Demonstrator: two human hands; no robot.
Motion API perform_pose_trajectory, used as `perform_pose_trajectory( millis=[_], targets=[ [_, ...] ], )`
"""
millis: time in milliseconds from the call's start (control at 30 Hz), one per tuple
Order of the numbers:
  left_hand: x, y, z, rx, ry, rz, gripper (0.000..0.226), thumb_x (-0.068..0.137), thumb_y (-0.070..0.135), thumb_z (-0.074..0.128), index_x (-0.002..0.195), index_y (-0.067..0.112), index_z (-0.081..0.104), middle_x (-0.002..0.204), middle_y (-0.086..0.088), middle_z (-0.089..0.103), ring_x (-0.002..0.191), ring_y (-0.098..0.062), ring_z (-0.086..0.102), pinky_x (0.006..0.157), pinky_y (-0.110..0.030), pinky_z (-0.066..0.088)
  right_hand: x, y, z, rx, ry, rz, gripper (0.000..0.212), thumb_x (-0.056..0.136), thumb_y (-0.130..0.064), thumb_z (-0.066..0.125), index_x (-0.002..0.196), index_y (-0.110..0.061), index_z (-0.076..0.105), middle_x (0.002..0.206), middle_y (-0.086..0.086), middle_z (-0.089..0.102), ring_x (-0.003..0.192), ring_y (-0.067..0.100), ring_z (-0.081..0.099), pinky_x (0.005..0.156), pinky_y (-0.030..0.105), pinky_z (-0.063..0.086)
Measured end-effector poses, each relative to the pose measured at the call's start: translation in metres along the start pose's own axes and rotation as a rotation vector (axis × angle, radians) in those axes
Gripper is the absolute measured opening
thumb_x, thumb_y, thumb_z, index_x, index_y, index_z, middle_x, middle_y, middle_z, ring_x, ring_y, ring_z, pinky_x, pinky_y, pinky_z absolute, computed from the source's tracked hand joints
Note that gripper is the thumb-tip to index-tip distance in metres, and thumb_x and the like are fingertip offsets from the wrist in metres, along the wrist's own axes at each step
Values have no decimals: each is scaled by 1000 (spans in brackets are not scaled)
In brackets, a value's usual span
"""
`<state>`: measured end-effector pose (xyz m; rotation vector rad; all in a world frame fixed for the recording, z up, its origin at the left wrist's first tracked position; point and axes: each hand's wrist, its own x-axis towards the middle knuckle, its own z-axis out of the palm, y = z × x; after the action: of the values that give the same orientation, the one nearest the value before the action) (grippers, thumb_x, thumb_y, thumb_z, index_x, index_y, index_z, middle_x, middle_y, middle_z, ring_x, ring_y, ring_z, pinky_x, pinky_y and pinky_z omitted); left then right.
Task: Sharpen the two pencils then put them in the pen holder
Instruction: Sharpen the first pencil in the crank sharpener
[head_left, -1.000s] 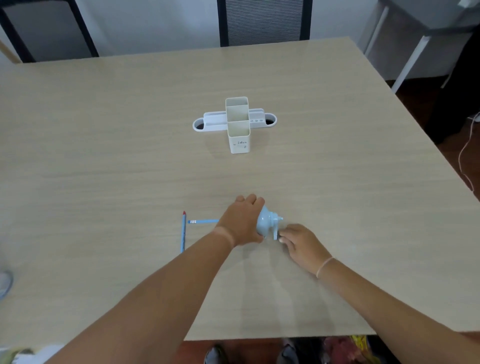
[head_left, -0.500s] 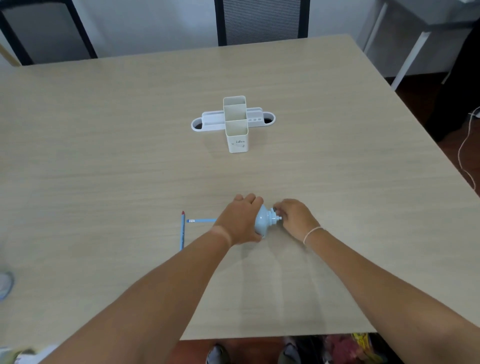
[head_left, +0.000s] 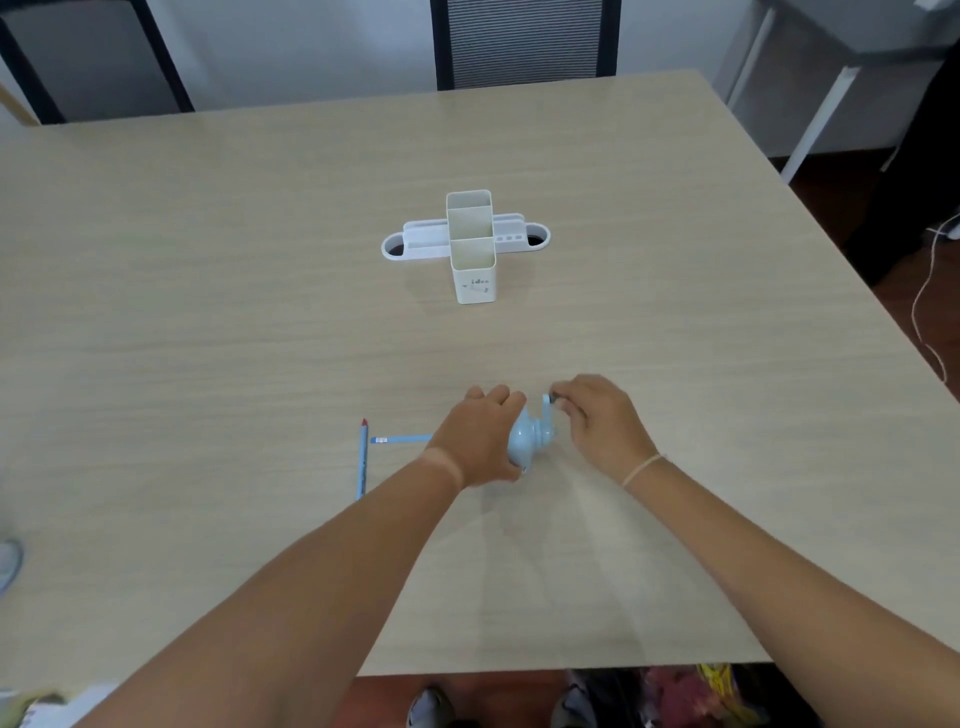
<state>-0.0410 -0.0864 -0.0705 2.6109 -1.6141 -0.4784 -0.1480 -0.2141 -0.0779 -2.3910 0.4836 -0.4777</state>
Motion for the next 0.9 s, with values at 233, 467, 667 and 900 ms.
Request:
perform_pose_trajectory(
  millis=[233, 467, 667, 900],
  targets=[
    [-2, 1, -1, -27, -7, -20, 64, 67, 36, 75, 118, 13, 45, 116, -4, 51, 103, -27, 46, 87, -39, 49, -6, 20, 28, -105, -317, 235, 21, 85, 1, 44, 86, 2, 65, 82, 20, 59, 88, 34, 57, 68, 29, 31],
    [-2, 2, -2, -12, -11, -29, 68, 67, 36, 76, 121, 13, 44, 118, -5, 51, 106, -29, 46, 89, -38, 48, -59, 1, 9, 28, -97, -12, 33, 81, -18, 37, 75, 0, 64, 61, 6, 51, 65, 11, 37, 61, 15, 24],
    [-2, 2, -2, -30, -21, -39, 63, 66, 35, 76, 116, 13, 45, 113, -5, 52, 102, -30, 46, 87, -40, 48, 2, 4, 3, 19, 1, 19, 27, 85, -10, 42, 86, 1, 66, 75, 20, 65, 75, 18, 50, 70, 21, 32],
    [0, 0, 0, -6, -10, -14, 64, 65, 37, 76, 116, 13, 45, 113, -4, 51, 100, -29, 48, 89, -40, 48, 0, 25, 33, -113, -268, 204, 19, 85, 1, 47, 88, 2, 66, 91, 25, 65, 90, 36, 59, 80, 38, 45]
  ],
)
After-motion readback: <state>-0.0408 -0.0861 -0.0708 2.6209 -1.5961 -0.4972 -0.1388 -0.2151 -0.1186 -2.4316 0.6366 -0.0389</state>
